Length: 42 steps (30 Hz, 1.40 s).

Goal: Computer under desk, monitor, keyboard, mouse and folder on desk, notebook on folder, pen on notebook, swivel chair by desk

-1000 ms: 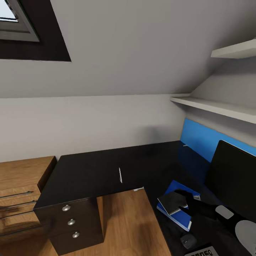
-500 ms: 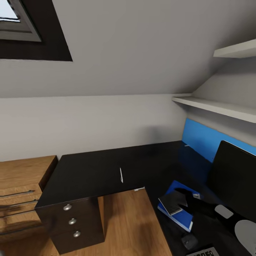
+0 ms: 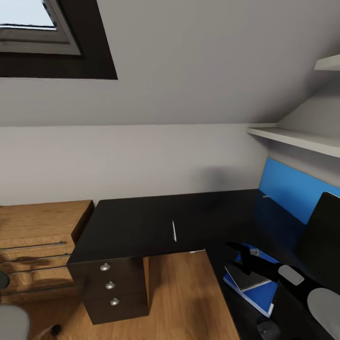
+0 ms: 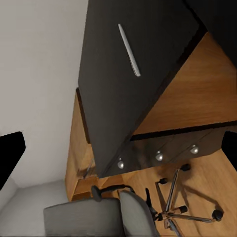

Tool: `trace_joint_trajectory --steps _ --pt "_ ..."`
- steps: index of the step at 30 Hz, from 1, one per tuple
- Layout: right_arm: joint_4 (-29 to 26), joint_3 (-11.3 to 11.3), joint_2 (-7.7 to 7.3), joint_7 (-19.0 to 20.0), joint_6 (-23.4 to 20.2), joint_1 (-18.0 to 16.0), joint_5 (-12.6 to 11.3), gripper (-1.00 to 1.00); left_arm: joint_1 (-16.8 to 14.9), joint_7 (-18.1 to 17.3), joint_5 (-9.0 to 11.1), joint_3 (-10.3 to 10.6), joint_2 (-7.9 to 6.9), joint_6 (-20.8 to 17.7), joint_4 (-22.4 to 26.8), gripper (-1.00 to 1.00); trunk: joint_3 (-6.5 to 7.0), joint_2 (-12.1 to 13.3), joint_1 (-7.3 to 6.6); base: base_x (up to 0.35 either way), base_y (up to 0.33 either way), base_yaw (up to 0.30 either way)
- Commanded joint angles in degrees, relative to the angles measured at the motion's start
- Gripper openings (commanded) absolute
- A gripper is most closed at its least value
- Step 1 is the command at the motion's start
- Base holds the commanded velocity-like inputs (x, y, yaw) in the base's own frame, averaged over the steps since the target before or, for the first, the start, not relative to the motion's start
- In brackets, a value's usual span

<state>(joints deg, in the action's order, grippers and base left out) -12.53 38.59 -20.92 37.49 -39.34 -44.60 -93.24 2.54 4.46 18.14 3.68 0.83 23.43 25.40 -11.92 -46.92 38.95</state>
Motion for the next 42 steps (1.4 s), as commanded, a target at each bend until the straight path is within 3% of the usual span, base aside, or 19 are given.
trace_joint_trajectory --steps 1,8,13,21,29,35,42 --pt "-0.4 0.4 0.02 0.2 0.0 0.0 -0.3 1.00 0.0 0.5 0.2 0.4 -0.04 0.1 0.1 1.00 -0.12 -0.1 0.01 0.000 0.000 0.240" --pt "-2.9 0.8 1.10 0.0 1.3 0.0 0.6 1.00 0.0 0.5 0.2 0.4 -0.04 0.1 0.0 1.00 -0.43 -0.1 0.01 0.000 0.000 0.242" --pt "-3.9 1.1 2.37 0.0 3.4 0.0 3.0 1.00 0.0 0.5 0.2 0.4 -0.04 0.1 0.0 1.00 -0.65 -0.1 0.01 0.000 0.000 0.243" --pt "-4.5 1.3 5.52 -0.1 7.1 0.0 9.2 1.00 0.0 0.5 0.2 0.4 -0.05 0.1 0.0 1.00 -1.02 -0.1 0.01 0.000 0.000 0.243" --pt "-4.5 1.3 8.68 -0.8 12.3 0.0 17.2 1.00 0.0 0.5 0.2 0.4 -0.05 0.1 0.0 1.00 -1.40 -0.1 0.01 0.000 0.000 0.243" --pt "-4.4 1.4 11.90 -5.9 19.2 0.0 23.6 1.00 0.0 0.5 0.2 0.4 -0.09 0.1 0.0 1.00 -1.70 -0.1 0.01 0.000 0.000 0.242" --pt "-2.8 1.4 16.38 -17.9 31.3 0.0 27.9 1.00 0.0 0.5 0.2 0.4 -0.12 0.1 0.0 1.00 -2.08 -0.1 0.01 0.000 0.000 0.238"
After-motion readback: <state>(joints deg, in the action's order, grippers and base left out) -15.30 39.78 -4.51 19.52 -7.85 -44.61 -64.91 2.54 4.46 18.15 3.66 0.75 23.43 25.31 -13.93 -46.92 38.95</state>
